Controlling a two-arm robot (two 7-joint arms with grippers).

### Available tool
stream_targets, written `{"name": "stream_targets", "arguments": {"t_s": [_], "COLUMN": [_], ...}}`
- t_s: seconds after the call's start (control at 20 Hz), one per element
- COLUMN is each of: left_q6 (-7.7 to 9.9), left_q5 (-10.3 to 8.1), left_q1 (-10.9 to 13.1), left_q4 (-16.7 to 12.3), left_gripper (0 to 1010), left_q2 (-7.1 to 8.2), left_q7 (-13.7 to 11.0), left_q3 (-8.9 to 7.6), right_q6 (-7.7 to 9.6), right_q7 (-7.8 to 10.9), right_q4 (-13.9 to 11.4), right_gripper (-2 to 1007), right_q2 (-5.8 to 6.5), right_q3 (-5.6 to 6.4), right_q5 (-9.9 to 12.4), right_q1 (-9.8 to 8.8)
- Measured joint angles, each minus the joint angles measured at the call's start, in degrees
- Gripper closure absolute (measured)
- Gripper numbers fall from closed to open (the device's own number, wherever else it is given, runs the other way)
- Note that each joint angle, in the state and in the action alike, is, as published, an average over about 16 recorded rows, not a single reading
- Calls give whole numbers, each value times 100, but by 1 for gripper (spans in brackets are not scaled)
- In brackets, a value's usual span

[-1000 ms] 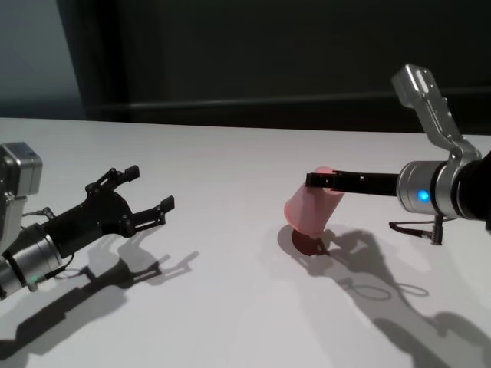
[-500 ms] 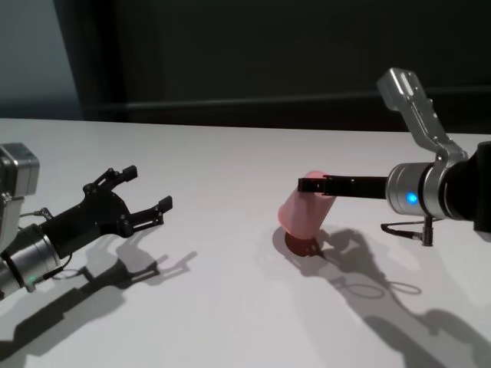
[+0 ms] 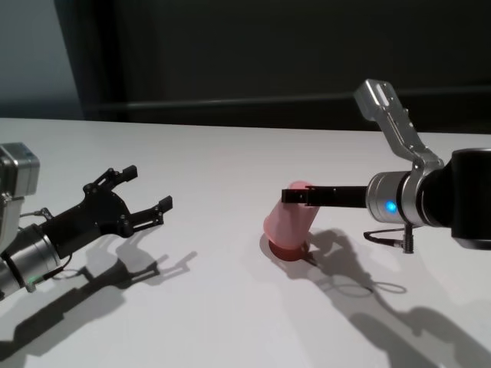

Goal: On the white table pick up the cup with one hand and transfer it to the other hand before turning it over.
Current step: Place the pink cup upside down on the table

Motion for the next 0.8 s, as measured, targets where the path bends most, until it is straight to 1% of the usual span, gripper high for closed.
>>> {"name": "stream_targets", "arguments": {"t_s": [0.45,0.8], "left_q6": [0,0], "left_q5": [0,0], "left_q1": [0,0], "left_q4": [0,0], "left_gripper": [9,9], "left_q2": [0,0], "left_q7": [0,0], "left_q3": [0,0], "right_q6": [26,66], "right_q7": [64,112], "right_q4": [162,279], "right_gripper": [269,269], "right_q2": [-98,-176], "right_q3": [-321,-545], "right_q5": [-87,-136], "right_q1": [209,365]}}
